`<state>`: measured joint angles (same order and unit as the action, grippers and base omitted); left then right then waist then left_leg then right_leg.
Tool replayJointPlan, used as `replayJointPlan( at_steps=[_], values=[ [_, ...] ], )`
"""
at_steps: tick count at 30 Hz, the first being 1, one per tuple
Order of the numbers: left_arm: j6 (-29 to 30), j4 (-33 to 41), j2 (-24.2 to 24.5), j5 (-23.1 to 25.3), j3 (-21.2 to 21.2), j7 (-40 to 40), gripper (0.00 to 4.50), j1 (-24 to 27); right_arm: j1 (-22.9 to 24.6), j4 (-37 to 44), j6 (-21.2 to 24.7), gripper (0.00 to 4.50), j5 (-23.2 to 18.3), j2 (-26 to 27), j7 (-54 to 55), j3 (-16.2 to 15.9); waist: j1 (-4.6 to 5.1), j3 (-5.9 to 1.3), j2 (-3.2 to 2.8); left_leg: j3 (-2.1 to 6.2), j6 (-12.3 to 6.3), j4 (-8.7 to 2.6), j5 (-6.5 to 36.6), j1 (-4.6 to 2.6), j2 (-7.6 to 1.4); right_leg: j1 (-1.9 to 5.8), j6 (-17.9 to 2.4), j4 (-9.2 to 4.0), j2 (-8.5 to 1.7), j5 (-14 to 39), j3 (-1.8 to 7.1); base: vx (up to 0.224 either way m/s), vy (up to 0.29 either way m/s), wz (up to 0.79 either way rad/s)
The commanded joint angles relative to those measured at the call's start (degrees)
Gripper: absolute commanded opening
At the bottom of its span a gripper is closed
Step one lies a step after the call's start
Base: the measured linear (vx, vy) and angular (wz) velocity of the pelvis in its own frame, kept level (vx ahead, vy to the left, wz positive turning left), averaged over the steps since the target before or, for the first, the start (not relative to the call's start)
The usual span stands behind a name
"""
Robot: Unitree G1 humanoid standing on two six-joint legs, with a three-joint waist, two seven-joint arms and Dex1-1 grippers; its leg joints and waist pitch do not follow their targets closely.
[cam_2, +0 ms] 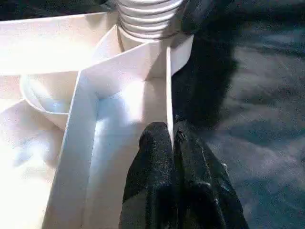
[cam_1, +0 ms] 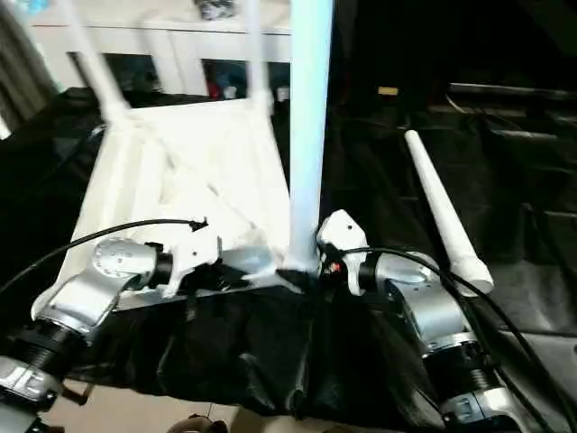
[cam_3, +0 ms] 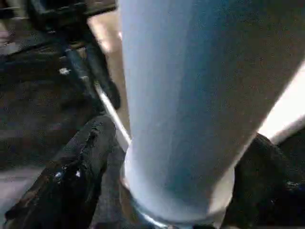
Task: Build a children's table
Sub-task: Rotate leg to tighten
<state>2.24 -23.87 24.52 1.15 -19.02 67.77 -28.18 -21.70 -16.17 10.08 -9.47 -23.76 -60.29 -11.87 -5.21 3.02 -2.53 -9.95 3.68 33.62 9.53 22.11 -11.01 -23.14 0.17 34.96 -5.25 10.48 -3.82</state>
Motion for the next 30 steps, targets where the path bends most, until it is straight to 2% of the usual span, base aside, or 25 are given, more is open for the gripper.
replayJointPlan(
  at_steps=[1,9,12,13,14,15,18,20,23,24,25,26,30],
  values=[
    [-1.3,0.6,0.3,-0.3,-0.8,1.1,0.00,-0.3,-0.8,1.4,0.7,3.49,-1.2,-0.5,-2.6,-1.2,-0.04,-3.80,0.82,0.27,-3.33,-3.91,13.5,-0.95,-2.09,2.59,-12.8,-4.06,-2.87,12.3,2.40,0.000,0.000,0.00],
    [-2.5,-1.2,0.5,-0.3,-0.9,2.8,0.00,-1.3,-0.6,2.4,0.8,2.82,-0.7,-1.8,-7.0,-3.6,-0.24,-3.86,1.12,0.16,-3.72,-3.71,12.0,-0.90,-2.00,2.70,-13.4,-3.85,-2.91,10.6,2.35,0.000,0.000,0.00],
    [-2.6,-1.6,0.5,-0.4,-0.9,2.9,0.00,-1.6,-0.3,2.5,1.0,2.76,-0.7,-1.7,-7.2,-3.7,-0.26,-3.80,1.11,0.18,-3.45,-3.76,12.7,-0.92,-1.98,2.65,-13.0,-4.02,-2.93,12.0,2.35,0.000,0.000,0.00],
    [-2.7,-1.9,0.3,-0.5,-0.7,2.7,0.00,-1.7,0.0,2.8,1.5,2.74,-0.8,-1.4,-7.0,-3.6,-0.30,-3.77,0.90,0.24,-3.19,-3.81,13.1,-0.99,-2.03,2.61,-13.0,-4.02,-2.98,12.5,2.37,0.000,0.000,0.00],
    [-2.7,-1.9,0.3,-0.5,-0.7,2.7,0.00,-1.7,0.0,2.8,1.5,2.73,-0.8,-1.4,-7.0,-3.6,-0.27,-3.77,1.03,0.22,-3.06,-3.83,13.4,-1.01,-2.02,2.60,-12.9,-4.08,-2.93,12.7,2.37,0.000,0.000,0.00],
    [-2.1,-1.9,-0.5,-0.8,-0.1,1.6,0.00,-1.7,0.6,3.1,2.4,2.72,-1.1,-0.7,-5.7,-3.3,-0.34,-3.83,0.83,0.25,-2.98,-3.78,13.2,-0.99,-1.99,2.65,-12.9,-3.98,-2.94,12.3,2.38,0.000,0.000,0.00],
    [-1.0,-2.4,-2.3,-0.6,0.9,-1.8,0.00,-2.2,1.5,3.1,3.2,2.70,-0.9,0.8,-2.3,-2.6,-0.43,-3.80,0.89,0.26,-2.89,-3.85,13.1,-0.96,-2.02,2.66,-12.8,-4.08,-2.95,12.3,2.39,0.000,0.000,0.00],
    [0.8,-3.5,-4.5,1.2,1.4,-7.5,0.00,-3.3,2.2,2.0,3.4,2.70,0.9,4.0,5.5,-1.2,-0.33,-3.51,0.84,0.23,-1.94,-4.06,14.9,-1.22,-2.00,2.29,-12.3,-4.46,-2.92,15.0,2.47,0.000,0.000,0.00],
    [3.3,-4.5,-8.1,2.4,2.0,-13.8,0.00,-4.5,2.4,-0.1,5.0,2.70,2.3,9.2,16.5,1.5,0.13,-3.34,1.07,0.48,-0.04,-4.33,17.2,-1.27,-1.67,2.30,-10.0,-5.14,-3.12,21.8,2.29,0.000,0.000,0.00],
    [4.2,-4.4,-9.4,2.6,2.0,-15.4,0.00,-4.7,2.4,-0.7,5.4,2.69,2.3,10.9,19.3,2.3,0.47,-3.20,0.93,0.64,0.41,-4.49,18.4,-1.27,-1.70,2.16,-9.3,-5.39,-3.13,23.7,2.25,0.000,0.000,0.00],
    [5.9,-3.6,-12.0,3.1,1.5,-18.0,0.00,-4.9,2.2,-2.2,6.3,2.69,2.6,14.6,25.2,3.7,0.52,-3.25,0.79,0.75,0.53,-4.52,18.8,-1.26,-1.66,2.31,-8.9,-5.47,-3.16,24.3,2.16,0.000,0.000,0.00],
    [6.1,-3.5,-12.4,3.3,1.3,-18.4,0.00,-4.9,2.1,-2.5,6.3,2.69,2.8,15.2,26.3,3.8,0.73,-3.21,0.76,0.68,0.72,-4.55,19.1,-1.25,-1.66,2.04,-8.5,-5.64,-3.12,24.6,2.28,0.000,0.000,0.00],
    [8.3,-2.7,-16.7,4.4,0.0,-21.6,0.00,-5.3,0.2,-5.4,5.8,2.69,3.6,22.4,35.9,5.7,1.42,-3.19,0.67,0.92,0.89,-4.67,20.7,-1.26,-1.44,1.92,-7.4,-6.10,-3.07,26.1,2.10,0.000,0.000,0.00]
  ],
)
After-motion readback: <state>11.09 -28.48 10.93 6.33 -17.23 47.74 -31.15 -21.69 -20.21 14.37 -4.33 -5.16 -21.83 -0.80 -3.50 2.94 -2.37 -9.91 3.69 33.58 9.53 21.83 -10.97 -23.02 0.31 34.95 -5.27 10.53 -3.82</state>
